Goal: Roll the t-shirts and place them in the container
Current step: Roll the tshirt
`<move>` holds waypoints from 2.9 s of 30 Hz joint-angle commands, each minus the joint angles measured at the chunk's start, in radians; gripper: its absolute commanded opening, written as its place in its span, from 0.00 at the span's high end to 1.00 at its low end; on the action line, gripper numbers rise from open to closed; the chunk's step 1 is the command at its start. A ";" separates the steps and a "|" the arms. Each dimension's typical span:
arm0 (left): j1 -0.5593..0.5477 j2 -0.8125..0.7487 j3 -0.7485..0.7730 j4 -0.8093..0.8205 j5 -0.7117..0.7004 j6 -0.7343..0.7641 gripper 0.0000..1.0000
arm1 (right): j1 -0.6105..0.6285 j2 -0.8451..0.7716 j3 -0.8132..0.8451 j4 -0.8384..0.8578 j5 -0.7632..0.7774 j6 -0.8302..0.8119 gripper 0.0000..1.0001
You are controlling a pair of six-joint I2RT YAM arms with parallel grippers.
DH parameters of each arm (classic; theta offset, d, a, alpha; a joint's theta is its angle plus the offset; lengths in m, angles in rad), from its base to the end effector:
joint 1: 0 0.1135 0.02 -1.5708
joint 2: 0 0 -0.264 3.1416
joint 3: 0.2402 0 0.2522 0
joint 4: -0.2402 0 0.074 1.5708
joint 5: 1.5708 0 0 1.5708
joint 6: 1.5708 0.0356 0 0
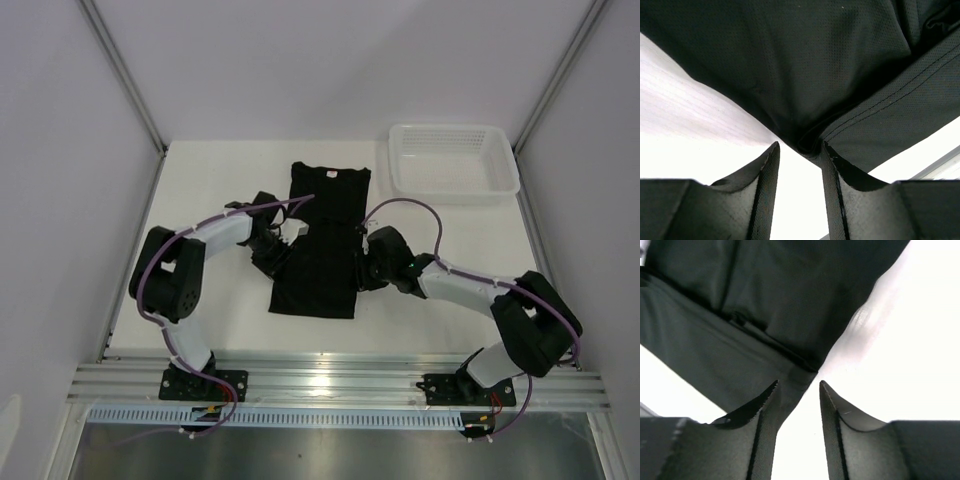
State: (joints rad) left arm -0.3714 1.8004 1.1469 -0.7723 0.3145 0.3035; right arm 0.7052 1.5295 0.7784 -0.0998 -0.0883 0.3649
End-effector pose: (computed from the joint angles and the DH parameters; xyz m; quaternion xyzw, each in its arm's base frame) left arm 0.3004 -0.1288 0.1626 0.3368 0.9258 -0.1585 0.0662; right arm 0.2274 0.1977 0.1717 -0.1736 0.9189 0.2150 0.2816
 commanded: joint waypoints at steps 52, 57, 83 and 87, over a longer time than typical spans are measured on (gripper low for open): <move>-0.169 -0.460 -0.437 0.113 0.129 0.925 0.40 | 0.247 -0.086 0.009 -0.180 -0.172 -0.781 0.55; -0.169 -0.440 -0.437 0.136 0.107 0.951 0.43 | 0.189 -0.124 -0.016 -0.098 -0.249 -0.558 0.55; -0.207 -0.516 -0.562 0.281 0.008 0.948 0.73 | 0.074 -0.086 -0.085 -0.178 -0.093 0.580 0.59; -0.210 -0.515 -0.558 0.274 0.017 0.956 0.83 | 0.068 -0.123 -0.125 -0.152 -0.054 0.654 0.58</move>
State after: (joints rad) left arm -0.5716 1.2976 0.5953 -0.4953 0.3164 1.2396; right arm 0.7773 1.4429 0.6769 -0.2562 -0.1970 0.9245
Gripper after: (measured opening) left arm 0.182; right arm 0.414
